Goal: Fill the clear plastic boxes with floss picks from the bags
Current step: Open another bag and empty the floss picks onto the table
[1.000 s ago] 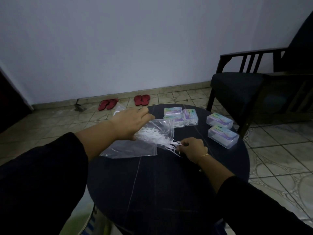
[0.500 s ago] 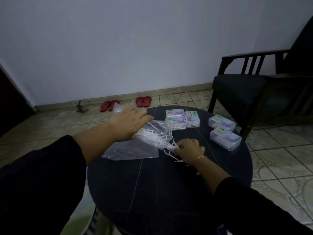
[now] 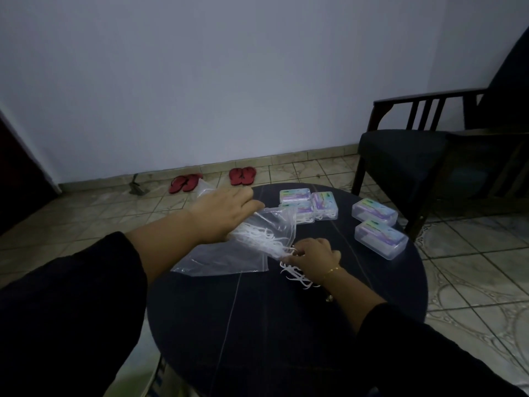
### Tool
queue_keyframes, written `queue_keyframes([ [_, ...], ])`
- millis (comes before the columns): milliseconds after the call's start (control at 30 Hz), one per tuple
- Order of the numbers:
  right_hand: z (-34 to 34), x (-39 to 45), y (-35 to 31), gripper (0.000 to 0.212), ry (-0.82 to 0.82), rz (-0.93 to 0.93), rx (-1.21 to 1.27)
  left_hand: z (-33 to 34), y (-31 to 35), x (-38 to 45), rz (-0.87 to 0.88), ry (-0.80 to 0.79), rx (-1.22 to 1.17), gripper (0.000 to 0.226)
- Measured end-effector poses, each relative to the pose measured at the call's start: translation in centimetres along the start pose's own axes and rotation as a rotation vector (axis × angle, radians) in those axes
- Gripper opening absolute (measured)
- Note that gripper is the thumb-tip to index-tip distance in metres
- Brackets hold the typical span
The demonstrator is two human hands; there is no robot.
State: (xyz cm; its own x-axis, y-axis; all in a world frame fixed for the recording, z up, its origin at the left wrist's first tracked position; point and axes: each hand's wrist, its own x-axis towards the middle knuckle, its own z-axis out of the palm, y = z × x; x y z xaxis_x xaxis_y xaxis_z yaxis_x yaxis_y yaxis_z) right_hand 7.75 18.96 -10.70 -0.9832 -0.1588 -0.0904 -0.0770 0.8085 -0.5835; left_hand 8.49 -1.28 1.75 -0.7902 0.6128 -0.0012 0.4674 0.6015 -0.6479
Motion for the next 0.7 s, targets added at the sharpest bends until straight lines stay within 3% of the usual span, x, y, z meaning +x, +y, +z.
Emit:
queue_keyframes([
  [167,-0.9,-0.4,1.3,0.022,0.037,0.072,-0.055,0.1,-0.3,0.0,-0.012,-0.006,0.027,0.085],
  [300,-0.8,-0.5,1.0,0.077,-0.023,0.019,-0.025,-0.2,-0.6,0.5,0.027,-0.007,0.011,0.105],
  [367,-0.5,-0.4,0.4,0.083,-0.021,-0.008,-0.019,-0.6,-0.5,0.7,0.044,0.012,0.002,0.111],
  [633,-0.4,0.1,-0.1,0.011,-0.005,-0.007,-0.065,-0.7,-0.4,0.9,0.081,0.011,0.08,0.111],
  [700,-0.7,0.1,0.2,0.01,0.034,0.035,-0.072,-0.4,-0.5,1.0,0.075,0.024,0.103,0.101],
])
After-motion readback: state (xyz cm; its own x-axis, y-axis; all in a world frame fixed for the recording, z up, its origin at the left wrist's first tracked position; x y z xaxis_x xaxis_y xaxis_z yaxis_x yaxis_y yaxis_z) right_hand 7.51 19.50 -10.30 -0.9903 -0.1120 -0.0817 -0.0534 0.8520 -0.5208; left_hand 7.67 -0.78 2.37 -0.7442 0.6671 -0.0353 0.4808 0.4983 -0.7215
